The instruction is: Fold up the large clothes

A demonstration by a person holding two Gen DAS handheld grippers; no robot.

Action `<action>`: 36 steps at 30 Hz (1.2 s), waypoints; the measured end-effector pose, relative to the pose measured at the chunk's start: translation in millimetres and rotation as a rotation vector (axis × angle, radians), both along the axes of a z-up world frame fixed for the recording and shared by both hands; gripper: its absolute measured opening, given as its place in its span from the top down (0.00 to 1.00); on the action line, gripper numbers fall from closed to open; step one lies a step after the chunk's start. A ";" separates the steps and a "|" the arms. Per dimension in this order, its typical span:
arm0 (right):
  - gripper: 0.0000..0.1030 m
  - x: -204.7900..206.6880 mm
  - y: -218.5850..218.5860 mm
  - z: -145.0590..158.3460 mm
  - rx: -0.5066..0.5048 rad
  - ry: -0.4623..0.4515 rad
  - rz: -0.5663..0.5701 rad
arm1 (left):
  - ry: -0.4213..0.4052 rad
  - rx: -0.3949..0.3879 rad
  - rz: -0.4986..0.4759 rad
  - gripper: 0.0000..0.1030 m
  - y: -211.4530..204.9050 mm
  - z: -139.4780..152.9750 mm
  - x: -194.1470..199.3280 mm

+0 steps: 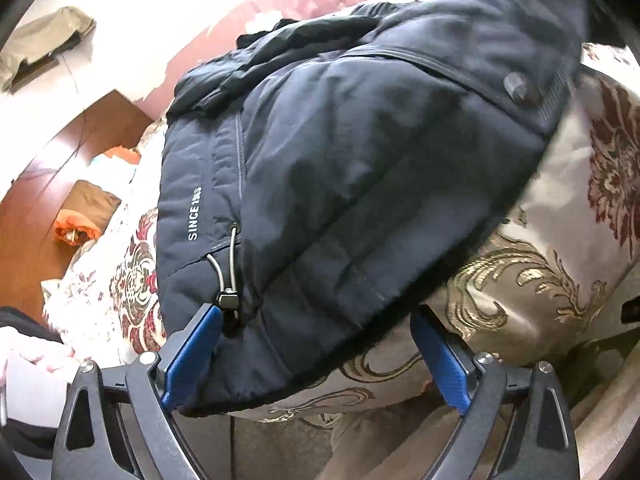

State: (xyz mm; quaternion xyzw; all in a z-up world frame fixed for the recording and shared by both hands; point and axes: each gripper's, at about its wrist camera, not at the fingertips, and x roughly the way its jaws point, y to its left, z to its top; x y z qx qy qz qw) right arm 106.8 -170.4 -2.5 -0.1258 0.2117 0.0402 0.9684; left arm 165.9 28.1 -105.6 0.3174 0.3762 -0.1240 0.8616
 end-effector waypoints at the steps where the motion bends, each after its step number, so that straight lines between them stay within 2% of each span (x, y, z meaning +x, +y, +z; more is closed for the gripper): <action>1: 0.74 1.4 -1.9 5.2 0.018 -0.009 0.003 | -0.007 0.012 -0.005 0.08 -1.9 -0.9 -1.5; 4: 0.76 6.1 -5.6 14.3 0.054 -0.028 0.005 | -0.021 0.048 -0.016 0.10 -7.3 -3.8 -3.3; 6: 0.76 4.5 -2.8 14.8 0.052 -0.038 0.002 | -0.030 0.077 -0.002 0.32 -9.3 -4.1 -1.2; 7: 0.76 5.3 -1.8 13.9 0.048 -0.040 0.001 | -0.034 0.086 0.007 0.38 -9.5 -3.4 -0.3; 9: 0.76 3.0 2.0 12.8 0.038 -0.041 -0.004 | -0.044 0.092 0.032 0.63 -7.0 0.0 3.6; 12: 0.81 -0.4 2.5 6.7 0.042 -0.041 -0.013 | -0.062 0.026 0.067 0.85 3.3 15.1 10.3; 14: 0.86 -3.8 1.8 5.8 0.047 -0.036 -0.018 | -0.108 -0.062 0.109 0.89 12.3 32.3 11.9; 20: 0.94 -13.9 -9.0 6.3 0.063 -0.043 -0.010 | -0.271 -0.205 0.181 0.93 22.1 75.4 -2.2; 25: 0.95 -40.0 -8.6 16.1 0.037 -0.101 0.010 | -0.428 -0.237 0.237 0.93 12.5 102.5 -28.2; 29: 0.95 -64.6 -15.5 32.8 0.062 -0.136 0.020 | -0.482 -0.336 0.286 0.93 15.0 125.5 -48.3; 36: 0.95 -95.0 -32.5 74.3 0.068 -0.238 0.015 | -0.569 -0.397 0.262 0.94 8.5 170.6 -92.2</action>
